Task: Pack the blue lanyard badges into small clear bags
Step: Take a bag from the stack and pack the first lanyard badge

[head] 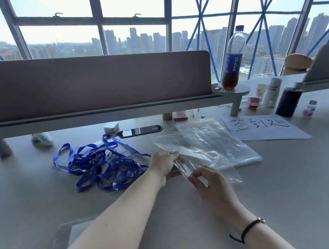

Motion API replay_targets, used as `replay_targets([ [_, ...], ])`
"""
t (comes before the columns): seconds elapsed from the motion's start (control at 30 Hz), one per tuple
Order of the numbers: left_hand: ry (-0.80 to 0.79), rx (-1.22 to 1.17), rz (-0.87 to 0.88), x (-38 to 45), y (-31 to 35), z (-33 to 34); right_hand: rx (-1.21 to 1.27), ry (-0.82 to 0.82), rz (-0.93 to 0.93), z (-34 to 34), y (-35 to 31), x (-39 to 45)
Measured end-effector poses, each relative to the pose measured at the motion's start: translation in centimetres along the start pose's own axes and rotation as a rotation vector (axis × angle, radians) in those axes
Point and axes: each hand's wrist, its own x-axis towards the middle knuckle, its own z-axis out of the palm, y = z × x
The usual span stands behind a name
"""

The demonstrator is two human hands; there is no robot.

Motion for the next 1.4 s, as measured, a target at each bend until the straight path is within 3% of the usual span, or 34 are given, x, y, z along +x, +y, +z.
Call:
replay_targets([
  [0.33,0.048,-0.367,0.012,-2.6,4.1,-3.6,-0.191,-0.157,-0.170,-1.1,-0.7,-3.2],
  [0.47,0.068,-0.275,0.069,-4.8,4.8,-7.5,-0.254,-0.177,-0.136,-1.8,-0.8,-3.2],
  [0.63,0.058,-0.213,0.015,-9.1,2.9,-12.3,-0.355,-0.251,-0.180,-2.2,-1.4,-3.2],
  [0.73,0.132,-0.248,-0.027,-11.2,1.5,-14.9,-0.396,-0.254,-0.121,-2.2,-1.9,-2.8],
  [0.8,0.088,-0.242,-0.061,-12.8,0.8,-16.1,-0.419,-0.248,-0.041,-2.1,-2.8,-2.7],
  [0.97,-0.024,0.007,-0.042,-17.0,-0.6,-17.0,-0.322,-0.296,0.128,-1.2,-5.7,-3.4],
  [1.13,0.029,0.178,0.013,-20.7,-2.4,-14.9,-0.081,-0.171,-0.058,2.2,-13.3,-5.7],
  [1.23,0.030,0.345,0.066,-22.3,-3.3,-14.0,0.171,-0.177,0.076,4.5,-16.7,-6.7],
  [1.4,-0.017,0.646,0.139,-24.1,-3.9,-13.9,0.338,-0.144,0.211,7.0,-16.9,-7.1],
])
